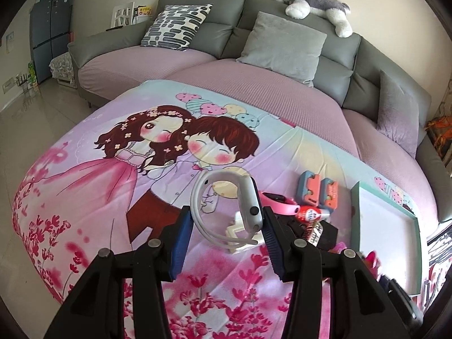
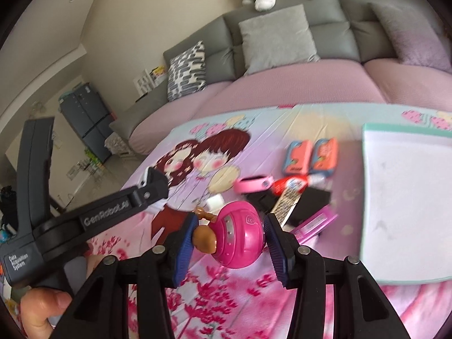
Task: Organize rigid objects
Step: 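Carry the toy dog and white watch into the tray and open both grippers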
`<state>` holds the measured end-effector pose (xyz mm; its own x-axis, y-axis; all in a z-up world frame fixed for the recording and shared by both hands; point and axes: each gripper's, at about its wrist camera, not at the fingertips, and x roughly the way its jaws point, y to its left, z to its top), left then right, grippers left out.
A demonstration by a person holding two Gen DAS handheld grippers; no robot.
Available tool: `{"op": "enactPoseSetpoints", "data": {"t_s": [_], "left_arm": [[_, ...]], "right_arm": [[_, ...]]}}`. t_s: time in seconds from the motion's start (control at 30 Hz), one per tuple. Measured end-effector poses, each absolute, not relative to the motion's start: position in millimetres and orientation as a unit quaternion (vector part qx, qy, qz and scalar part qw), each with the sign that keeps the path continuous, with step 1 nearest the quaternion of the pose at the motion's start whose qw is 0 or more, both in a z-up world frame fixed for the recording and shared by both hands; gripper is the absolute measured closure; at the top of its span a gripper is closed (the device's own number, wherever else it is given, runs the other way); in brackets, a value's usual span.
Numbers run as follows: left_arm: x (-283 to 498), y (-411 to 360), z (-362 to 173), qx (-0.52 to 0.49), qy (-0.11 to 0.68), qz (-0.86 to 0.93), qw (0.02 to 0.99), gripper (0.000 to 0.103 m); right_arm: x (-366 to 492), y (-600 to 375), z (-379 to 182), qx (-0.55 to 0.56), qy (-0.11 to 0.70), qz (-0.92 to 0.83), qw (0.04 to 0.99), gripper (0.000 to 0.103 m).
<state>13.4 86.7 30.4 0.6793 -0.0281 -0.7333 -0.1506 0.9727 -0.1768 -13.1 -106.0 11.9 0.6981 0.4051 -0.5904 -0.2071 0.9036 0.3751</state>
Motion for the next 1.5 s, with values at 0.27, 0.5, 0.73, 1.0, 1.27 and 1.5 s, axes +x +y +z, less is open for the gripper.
{"op": "enactPoseSetpoints", "data": {"t_s": [0.27, 0.5, 0.73, 1.0, 1.27, 1.5], "left_arm": [[19.6, 45.6, 35.5, -0.086, 0.403, -0.001, 0.911, 0.053], [35.0, -14.0, 32.2, -0.062, 0.419, -0.053, 0.904, 0.052], [50.2, -91.2, 28.3, 0.003, 0.422, -0.106, 0.901, 0.052], [61.6, -166.5, 23.0, 0.048, 0.428, -0.17, 0.887, 0.052], [76.9, -197.4, 3.4, 0.053, 0.453, -0.188, 0.87, 0.052], [85.8, -208.3, -15.4, 0.062, 0.468, -0.183, 0.863, 0.052]], "right_arm": [[-9.4, -168.5, 18.4, 0.168, 0.318, 0.087, 0.929, 0.052], [-9.4, -246.1, 19.7, 0.167, 0.3, -0.031, 0.939, 0.052], [-19.1, -319.2, 7.7, 0.184, 0.309, -0.125, 0.925, 0.052], [-21.5, -340.6, -1.1, 0.184, 0.315, -0.153, 0.919, 0.052], [-25.7, -361.4, -16.0, 0.206, 0.326, -0.189, 0.903, 0.052], [-28.8, -368.2, -19.2, 0.212, 0.33, -0.203, 0.897, 0.053]]}}
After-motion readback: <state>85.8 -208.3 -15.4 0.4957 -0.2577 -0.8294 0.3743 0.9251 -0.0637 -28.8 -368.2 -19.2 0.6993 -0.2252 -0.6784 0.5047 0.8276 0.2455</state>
